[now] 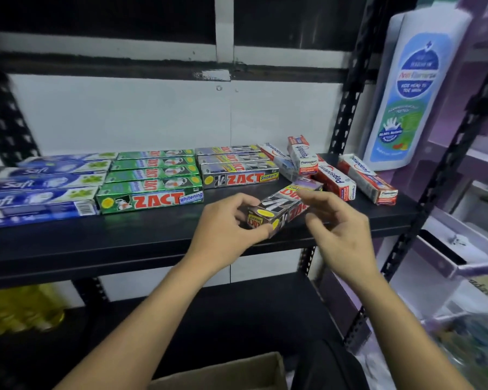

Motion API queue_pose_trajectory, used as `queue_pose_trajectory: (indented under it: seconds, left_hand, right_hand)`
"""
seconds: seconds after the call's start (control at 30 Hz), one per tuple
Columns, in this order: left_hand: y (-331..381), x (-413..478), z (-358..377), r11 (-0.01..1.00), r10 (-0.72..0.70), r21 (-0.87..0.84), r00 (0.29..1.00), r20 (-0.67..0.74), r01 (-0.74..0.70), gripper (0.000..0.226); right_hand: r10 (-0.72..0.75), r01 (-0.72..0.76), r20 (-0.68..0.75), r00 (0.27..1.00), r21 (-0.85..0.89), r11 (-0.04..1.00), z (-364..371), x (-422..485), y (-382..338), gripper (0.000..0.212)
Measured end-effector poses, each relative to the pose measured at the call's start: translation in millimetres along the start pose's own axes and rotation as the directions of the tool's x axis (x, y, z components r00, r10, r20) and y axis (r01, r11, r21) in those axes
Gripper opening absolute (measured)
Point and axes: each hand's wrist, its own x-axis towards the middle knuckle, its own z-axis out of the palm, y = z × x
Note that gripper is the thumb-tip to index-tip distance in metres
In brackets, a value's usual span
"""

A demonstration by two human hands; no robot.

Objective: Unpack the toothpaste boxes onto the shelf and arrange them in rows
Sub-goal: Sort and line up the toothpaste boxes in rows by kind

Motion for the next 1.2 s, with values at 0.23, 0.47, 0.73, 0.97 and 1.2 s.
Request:
queue_pose_trajectory:
  seconds: [0.23, 0.47, 0.73, 0.97, 1.2]
  left_hand:
    - [-3, 1, -30, 0.994, -0.073, 0.09, 0.995, 0.072, 0.066, 0.035]
    - [-13, 19, -23, 0.979, 0.009, 0.204, 1.0, -0.011, -0.006, 0.026]
    - [-16, 20, 2, 1.0, -0.007, -0.003, 0.976, -0.218, 0.007, 0.04]
    - [-8, 6, 4, 0.996, 0.061, 0.068, 0.998, -0.016, -0.06, 0.01]
    - [-2, -10, -29, 0.977, -0.035, -0.206, 0.998, 0.059, 0.047, 0.014]
  right_hand:
    - [0.089, -0.056, 0.072, 0.993, -0.37, 0.927, -31, 28, 27, 0.041]
    - [0.248, -0.2, 0.184, 0.951, -0.248, 0.948, -36, 29, 31, 0.036]
    - [0.222, -0.227, 0.168, 0.96, 0.008, 0.974, -51, 5, 19, 0.018]
    - [0.067, -0.108, 0.284, 0.957, 0.132, 0.985, -29, -11, 1, 0.029]
    - [-0.09, 0.088, 0.248, 0.965, 0.018, 0.996, 5, -5, -2, 0.012]
